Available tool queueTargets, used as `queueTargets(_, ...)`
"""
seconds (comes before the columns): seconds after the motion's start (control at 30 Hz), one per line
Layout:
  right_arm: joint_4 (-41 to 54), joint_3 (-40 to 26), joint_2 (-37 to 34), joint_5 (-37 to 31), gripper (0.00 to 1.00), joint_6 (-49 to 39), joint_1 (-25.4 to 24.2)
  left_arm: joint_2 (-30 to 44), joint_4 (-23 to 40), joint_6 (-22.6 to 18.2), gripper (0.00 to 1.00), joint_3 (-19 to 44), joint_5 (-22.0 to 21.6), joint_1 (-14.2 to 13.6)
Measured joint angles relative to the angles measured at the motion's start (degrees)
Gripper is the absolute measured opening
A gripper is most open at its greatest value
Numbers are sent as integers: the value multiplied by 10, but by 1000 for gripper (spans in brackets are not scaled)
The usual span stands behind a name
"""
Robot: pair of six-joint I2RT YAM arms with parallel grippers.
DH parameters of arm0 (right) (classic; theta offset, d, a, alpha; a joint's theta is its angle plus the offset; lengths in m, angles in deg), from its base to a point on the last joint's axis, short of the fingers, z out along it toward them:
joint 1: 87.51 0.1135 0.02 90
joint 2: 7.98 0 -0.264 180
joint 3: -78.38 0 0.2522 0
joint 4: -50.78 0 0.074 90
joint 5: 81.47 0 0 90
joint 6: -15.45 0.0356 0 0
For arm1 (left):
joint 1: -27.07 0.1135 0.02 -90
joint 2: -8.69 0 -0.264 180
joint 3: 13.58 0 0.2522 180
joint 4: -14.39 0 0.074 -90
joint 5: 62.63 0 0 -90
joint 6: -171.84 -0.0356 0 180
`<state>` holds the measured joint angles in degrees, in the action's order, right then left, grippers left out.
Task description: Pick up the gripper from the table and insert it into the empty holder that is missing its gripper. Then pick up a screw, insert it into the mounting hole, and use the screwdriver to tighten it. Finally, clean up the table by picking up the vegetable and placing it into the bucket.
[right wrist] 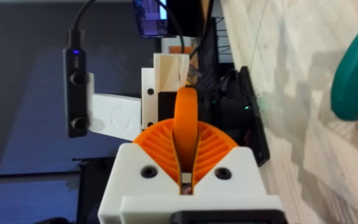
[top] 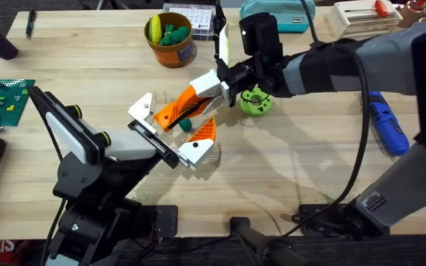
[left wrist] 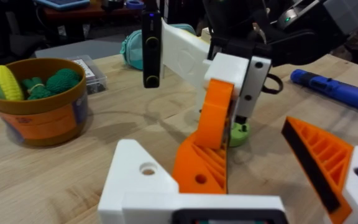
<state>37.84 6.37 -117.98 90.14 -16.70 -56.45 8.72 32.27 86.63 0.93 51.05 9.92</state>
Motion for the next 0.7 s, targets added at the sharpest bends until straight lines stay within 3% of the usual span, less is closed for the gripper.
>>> queueTargets(0.23, 8, 1, 0, 7, 84, 3, -4, 0, -1, 0, 989, 0, -10, 1)
queueTargets(0.53, 6, 1, 0, 20, 84, 7, -68, 0, -1, 0, 989, 0, -6, 1)
queueTargets(0.7, 6, 1, 0, 37, 84, 8, -75, 0, -2, 0, 989, 0, 3, 1)
